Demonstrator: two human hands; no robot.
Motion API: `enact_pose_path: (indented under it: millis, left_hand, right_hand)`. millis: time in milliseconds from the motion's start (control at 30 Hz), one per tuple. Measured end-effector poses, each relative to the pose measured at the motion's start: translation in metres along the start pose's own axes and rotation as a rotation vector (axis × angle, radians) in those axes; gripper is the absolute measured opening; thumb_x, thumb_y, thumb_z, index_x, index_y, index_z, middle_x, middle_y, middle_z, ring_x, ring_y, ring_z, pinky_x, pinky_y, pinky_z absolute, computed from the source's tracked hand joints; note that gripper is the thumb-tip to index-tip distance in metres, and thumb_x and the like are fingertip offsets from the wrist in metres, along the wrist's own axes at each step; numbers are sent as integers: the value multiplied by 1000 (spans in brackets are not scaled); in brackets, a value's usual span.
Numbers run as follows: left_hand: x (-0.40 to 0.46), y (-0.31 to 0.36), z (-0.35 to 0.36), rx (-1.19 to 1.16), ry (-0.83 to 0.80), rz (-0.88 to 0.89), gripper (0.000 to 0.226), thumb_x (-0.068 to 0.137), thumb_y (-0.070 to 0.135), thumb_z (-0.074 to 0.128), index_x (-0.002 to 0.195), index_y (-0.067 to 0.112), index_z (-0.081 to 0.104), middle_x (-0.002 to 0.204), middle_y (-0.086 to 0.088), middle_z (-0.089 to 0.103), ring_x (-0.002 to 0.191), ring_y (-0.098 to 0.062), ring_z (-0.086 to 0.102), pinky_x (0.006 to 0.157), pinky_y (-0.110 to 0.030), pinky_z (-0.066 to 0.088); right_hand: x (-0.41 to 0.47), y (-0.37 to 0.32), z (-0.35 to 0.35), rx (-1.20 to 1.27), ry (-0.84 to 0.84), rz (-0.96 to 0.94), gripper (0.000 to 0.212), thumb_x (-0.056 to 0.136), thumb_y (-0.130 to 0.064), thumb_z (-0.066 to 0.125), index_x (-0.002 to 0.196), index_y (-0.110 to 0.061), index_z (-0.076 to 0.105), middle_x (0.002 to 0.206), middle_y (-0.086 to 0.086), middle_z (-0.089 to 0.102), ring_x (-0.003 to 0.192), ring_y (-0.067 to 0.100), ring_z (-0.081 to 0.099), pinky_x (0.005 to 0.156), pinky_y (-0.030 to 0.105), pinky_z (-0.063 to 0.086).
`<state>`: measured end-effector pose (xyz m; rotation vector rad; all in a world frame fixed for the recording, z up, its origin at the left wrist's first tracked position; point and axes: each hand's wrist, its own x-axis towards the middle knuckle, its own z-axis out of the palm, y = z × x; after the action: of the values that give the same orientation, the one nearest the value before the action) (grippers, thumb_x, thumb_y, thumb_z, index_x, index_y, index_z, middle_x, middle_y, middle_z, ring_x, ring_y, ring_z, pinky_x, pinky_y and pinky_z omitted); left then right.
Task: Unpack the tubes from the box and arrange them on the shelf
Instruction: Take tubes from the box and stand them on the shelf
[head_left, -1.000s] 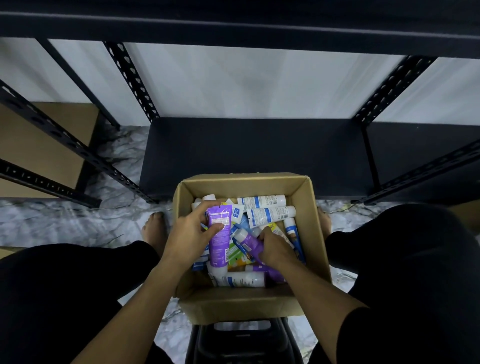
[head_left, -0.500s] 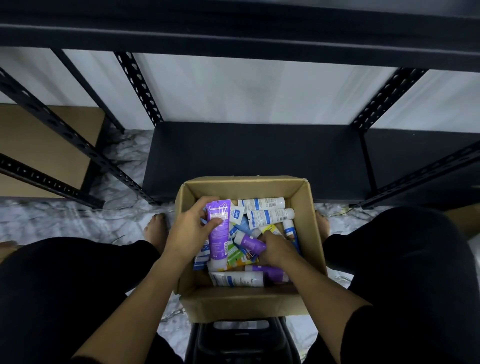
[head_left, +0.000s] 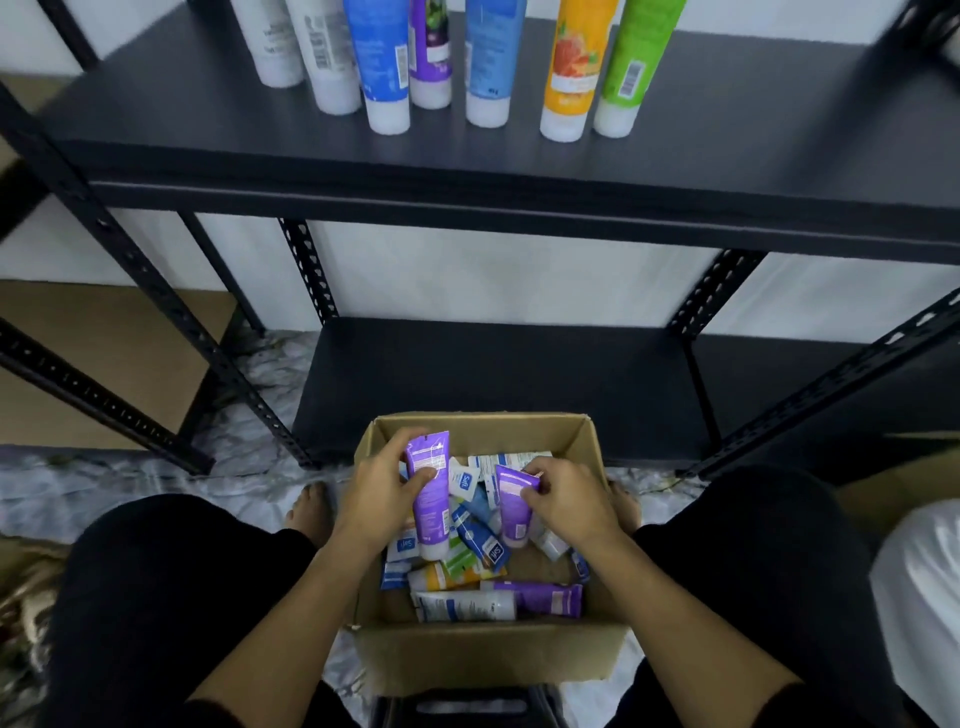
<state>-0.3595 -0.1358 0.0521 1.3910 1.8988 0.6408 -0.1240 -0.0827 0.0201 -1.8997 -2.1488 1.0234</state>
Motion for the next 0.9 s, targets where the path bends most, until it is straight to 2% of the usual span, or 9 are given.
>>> enact_pose_path:
  millis: [67,100,200,267,367,467,600,767,900]
  left_hand:
    - [0,3,-3,-17,26,35,39,91,25,69,125,36,52,96,8,66,83,-5,65,61,-14,50]
    - [2,5,-4,-34,37,49,42,90,26,70,126,40,52,100,7,67,88,-8,66,69,-27,56]
    - [5,16,-13,-27,79,94,47,87,29,70,123,51,49,98,9,69,89,-10,67,76,-44,57]
    - [7,30,-23,-37,122,135,47,87,27,71,121,51,50,89,13,70,80,-5,67,73,-42,58]
    - [12,54,-41,-29,177,201,46,85,26,73,119,49,52,78,16,66,62,-2,60,65,-35,56]
    - [17,78,-63,-41,222,274,45,86,30,74,121,46,52,90,14,68,72,-5,64,64,-31,56]
    - [22,114,-97,-31,269,372,45,86,36,73,125,44,50,99,11,66,83,-8,66,64,-22,53]
    - [22,172,-139,-3,327,509,45,88,33,72,125,45,49,93,19,62,77,-2,64,62,-23,54]
    - [23,218,-164,-1,337,597,51,85,42,69,131,43,46,103,17,61,92,-6,65,69,-24,57]
  right_hand:
    - [-4,-8,-16,59,54,-37,31,90,-22,68,119,-30,64,77,-12,67,66,1,60,59,21,46]
    - [-6,-13,-24,85,85,-62,34,89,-21,68,120,-32,61,74,-12,67,63,0,60,59,21,48]
    - [-8,-30,-47,63,213,-191,39,85,-22,67,117,-39,54,72,-11,68,62,3,61,61,28,53]
    - [-11,-42,-63,96,247,-238,37,86,-23,64,117,-38,52,71,-9,68,62,10,62,62,36,55]
    - [-16,-58,-90,107,289,-308,33,90,-26,64,119,-37,54,76,-9,71,66,7,65,64,35,56]
    - [-20,-76,-122,90,322,-376,37,92,-32,67,126,-36,53,88,-12,71,74,0,66,65,26,57]
    - [-29,-104,-173,65,407,-444,43,91,-31,69,131,-36,54,85,-16,62,72,-10,57,62,5,45]
    - [-46,-134,-244,99,535,-527,39,92,-28,69,127,-38,55,89,-18,70,85,3,67,69,29,59]
    - [-56,-148,-296,111,634,-547,40,91,-29,70,128,-34,57,84,-20,66,81,-7,63,66,17,55]
